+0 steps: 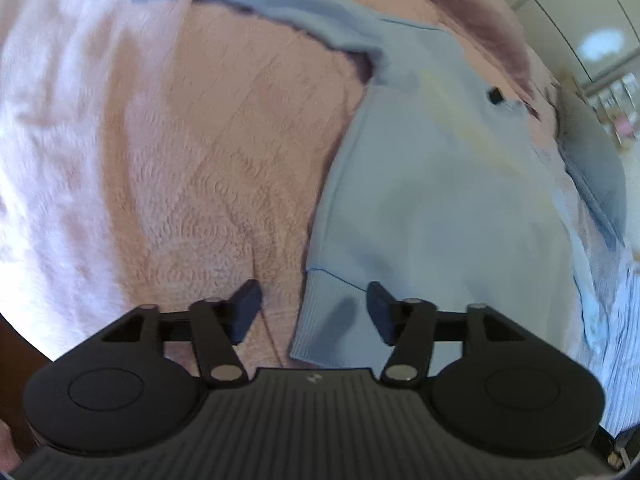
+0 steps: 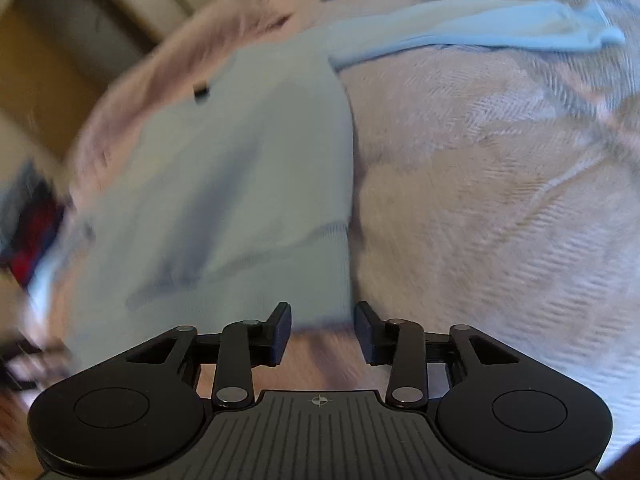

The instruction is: Fold clothes

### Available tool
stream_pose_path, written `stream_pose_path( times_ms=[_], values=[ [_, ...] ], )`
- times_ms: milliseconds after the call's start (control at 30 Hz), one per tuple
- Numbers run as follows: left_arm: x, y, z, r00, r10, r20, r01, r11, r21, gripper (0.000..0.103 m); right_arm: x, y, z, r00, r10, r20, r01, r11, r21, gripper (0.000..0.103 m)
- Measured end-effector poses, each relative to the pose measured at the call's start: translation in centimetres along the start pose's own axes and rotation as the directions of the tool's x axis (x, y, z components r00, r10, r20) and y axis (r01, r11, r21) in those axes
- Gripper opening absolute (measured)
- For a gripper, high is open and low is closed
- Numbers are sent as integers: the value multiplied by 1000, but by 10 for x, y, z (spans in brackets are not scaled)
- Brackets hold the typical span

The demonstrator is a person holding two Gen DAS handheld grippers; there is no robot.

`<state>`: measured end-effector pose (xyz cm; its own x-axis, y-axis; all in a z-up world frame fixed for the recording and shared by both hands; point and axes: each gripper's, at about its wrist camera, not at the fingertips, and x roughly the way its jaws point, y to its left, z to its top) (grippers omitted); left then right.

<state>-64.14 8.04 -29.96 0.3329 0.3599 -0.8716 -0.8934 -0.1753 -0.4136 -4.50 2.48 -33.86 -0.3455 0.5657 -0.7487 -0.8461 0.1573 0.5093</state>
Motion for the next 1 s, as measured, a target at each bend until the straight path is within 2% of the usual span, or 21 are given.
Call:
stream_pose_path(
  times_ms=[100,133,167,200,267,300,333,433,533,600,700,800,867,900,967,1000],
  values=[
    [12,-5,-2,1000,-5,-2,5,1000,-20,57,1,-21,9,992,113,50,-120,977,178,56],
    [13,-8,-3,1000,-4,-2,4,1000,-5,49,3,-28,9,987,148,67,-160,956,248,61],
    [15,-12,-4,1000,-5,-6,5,1000,13,35,5,-36,9,983,165,77,-181,933,310,62],
    [17,-14,-4,1000,-9,-13,9,1000,28,27,7,-44,10,981,178,84,-196,912,361,62],
    [22,-17,-4,1000,-17,-26,18,999,43,9,12,-53,15,982,176,69,-188,896,402,61],
    [23,-17,-3,999,-19,-30,21,999,44,9,16,-54,18,982,179,60,-188,893,409,52],
    [22,-17,-2,999,-22,-32,23,999,43,6,21,-55,21,981,188,50,-191,888,419,5],
    [10,-20,0,999,-45,-12,46,997,60,4,14,-57,35,965,257,61,-257,861,438,4],
    [-6,-20,-3,998,-66,3,65,994,90,4,-22,-56,45,963,260,71,-268,896,355,4],
    [-17,-20,-6,997,-78,9,76,991,111,4,-40,-51,42,967,252,42,-253,915,315,4],
    [-14,-19,-15,1000,5,-8,-4,989,149,4,-46,-40,29,974,225,-42,-205,941,270,4],
    [-1,-21,-20,994,102,-39,-94,980,173,9,-30,-40,11,983,96,-156,-60,973,222,4],
    [-4,-31,-18,988,149,-42,-135,963,232,15,-17,-39,4,975,5,-220,37,982,186,14],
    [-6,-37,-18,984,172,-43,-156,953,260,16,-16,-37,9,972,0,-235,42,984,173,17],
    [-14,-45,-14,974,224,-39,-200,926,320,16,-18,-32,21,965,-28,-259,60,991,117,30],
    [-20,-47,-10,970,243,-33,-218,915,339,15,-22,-30,31,965,-53,-256,76,994,82,31]
  ],
)
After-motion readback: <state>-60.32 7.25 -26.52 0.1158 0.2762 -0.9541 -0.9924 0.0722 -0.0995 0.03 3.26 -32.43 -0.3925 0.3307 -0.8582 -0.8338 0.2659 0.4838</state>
